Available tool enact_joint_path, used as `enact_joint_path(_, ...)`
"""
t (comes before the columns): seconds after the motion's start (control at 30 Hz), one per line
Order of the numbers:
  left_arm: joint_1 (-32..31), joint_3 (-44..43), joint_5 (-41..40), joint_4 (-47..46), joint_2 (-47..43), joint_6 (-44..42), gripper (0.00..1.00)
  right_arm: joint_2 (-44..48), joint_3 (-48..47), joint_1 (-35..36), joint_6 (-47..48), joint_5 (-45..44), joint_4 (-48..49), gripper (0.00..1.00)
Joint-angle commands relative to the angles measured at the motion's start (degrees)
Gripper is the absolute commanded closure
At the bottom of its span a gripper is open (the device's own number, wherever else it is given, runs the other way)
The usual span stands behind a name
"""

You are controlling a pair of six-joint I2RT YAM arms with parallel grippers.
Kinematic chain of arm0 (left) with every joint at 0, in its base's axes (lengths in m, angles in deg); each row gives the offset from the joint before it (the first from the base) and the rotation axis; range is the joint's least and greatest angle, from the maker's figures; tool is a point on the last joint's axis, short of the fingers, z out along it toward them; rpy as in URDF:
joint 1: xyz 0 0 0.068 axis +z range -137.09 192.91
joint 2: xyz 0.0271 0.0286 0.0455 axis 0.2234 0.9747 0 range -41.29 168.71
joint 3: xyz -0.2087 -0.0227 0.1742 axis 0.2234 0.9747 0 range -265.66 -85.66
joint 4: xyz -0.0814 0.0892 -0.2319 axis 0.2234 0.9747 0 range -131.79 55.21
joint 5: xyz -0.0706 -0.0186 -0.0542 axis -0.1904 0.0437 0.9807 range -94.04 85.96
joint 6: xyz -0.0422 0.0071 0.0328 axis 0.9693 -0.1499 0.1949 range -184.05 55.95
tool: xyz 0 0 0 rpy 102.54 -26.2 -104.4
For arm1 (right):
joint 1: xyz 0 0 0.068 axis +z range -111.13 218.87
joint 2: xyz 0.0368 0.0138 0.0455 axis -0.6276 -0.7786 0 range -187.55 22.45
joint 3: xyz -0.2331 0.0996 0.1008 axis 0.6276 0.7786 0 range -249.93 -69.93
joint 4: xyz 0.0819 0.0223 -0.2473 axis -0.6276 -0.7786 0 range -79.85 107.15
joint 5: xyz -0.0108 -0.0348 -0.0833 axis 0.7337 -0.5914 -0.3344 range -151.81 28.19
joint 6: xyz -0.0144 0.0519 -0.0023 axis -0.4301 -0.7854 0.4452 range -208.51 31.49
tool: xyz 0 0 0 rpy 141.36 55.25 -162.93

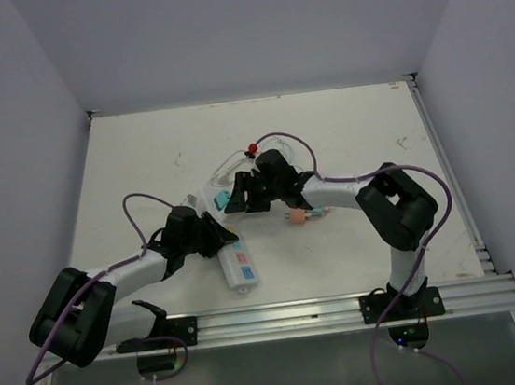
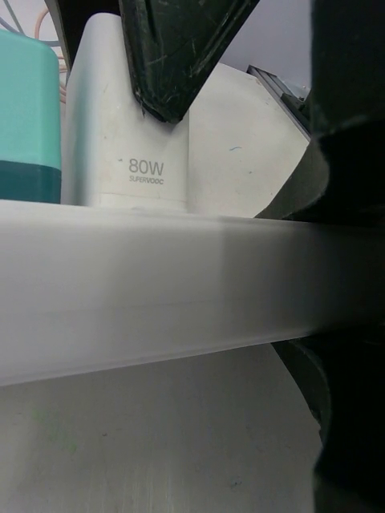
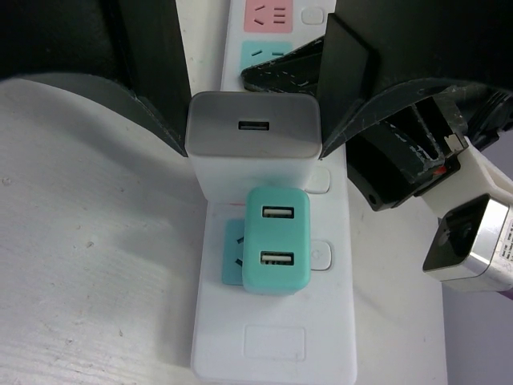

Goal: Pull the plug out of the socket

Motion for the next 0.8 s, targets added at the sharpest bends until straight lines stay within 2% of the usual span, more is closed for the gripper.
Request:
enact_joint_path(0.0, 0.1, -0.5, -2.1, 0.2, 0.4, -1.9, 0.89, 2.9, 1.0, 0.8, 0.3, 1.0, 0.1, 1.00)
enact_joint_path(0.07, 0.1, 0.1, -2.2, 0.4, 0.3, -1.3, 1.00, 3.6, 1.6, 0.8, 0.2, 0.6, 0.4, 1.00)
enact_joint_path(0.5, 0.1, 3.9, -5.0, 2.9, 0.2, 4.8, 1.00, 10.4, 4.5, 0.3, -0.4, -2.4, 1.0, 1.00)
enact_joint_path(0.77, 0.4, 3.8, -7.3, 7.3, 0.2, 6.0, 1.00, 13.7, 8.4, -1.7, -2.2, -2.9, 4.7, 1.00)
